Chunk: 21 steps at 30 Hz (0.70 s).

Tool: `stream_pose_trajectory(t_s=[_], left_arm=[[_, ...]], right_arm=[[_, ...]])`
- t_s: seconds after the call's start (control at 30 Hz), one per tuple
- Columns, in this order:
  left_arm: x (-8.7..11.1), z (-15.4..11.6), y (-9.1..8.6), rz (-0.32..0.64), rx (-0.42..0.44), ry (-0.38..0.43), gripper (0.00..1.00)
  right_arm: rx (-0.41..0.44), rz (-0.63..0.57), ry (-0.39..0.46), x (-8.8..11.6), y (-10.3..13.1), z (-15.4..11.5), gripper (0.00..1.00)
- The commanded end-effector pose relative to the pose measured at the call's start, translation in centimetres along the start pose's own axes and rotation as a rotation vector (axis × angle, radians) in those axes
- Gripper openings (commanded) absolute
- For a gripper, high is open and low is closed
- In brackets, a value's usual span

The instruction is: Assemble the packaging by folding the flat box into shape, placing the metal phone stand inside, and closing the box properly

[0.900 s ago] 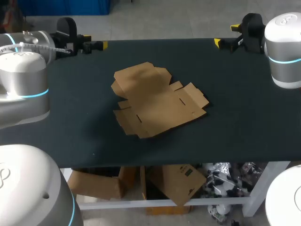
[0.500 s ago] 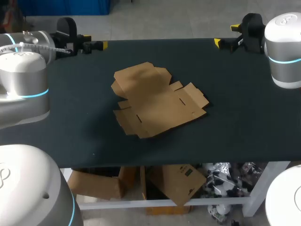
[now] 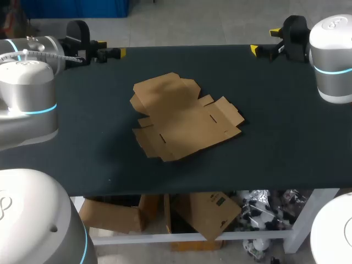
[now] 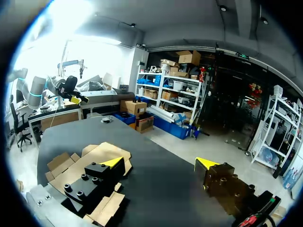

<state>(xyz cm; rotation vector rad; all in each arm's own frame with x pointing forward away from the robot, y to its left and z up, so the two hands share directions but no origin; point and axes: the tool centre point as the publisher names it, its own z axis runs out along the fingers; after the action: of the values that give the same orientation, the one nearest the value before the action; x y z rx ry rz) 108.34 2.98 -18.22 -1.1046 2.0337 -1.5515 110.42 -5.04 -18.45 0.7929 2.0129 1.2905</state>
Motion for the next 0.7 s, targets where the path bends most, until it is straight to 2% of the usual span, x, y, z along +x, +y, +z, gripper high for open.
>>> stream_pose_trajectory(t_s=[0.03,0.27,0.7], left_arm=[[0.0,0.0,0.0,0.0,0.0,0.0,1.0],[0.0,0.0,-0.1,-0.013,-0.035,-0.016,1.0],[0.4,-1.3,0.9,-0.094,-0.173,-0.022,1.0]], right_arm=[[0.0,0.0,0.0,0.0,0.0,0.0,1.0],[0.043,0.018,0.002,0.0,0.1,0.2,1.0],[0.114,0.1,0.019,0.0,-0.9,-0.6,1.0]])
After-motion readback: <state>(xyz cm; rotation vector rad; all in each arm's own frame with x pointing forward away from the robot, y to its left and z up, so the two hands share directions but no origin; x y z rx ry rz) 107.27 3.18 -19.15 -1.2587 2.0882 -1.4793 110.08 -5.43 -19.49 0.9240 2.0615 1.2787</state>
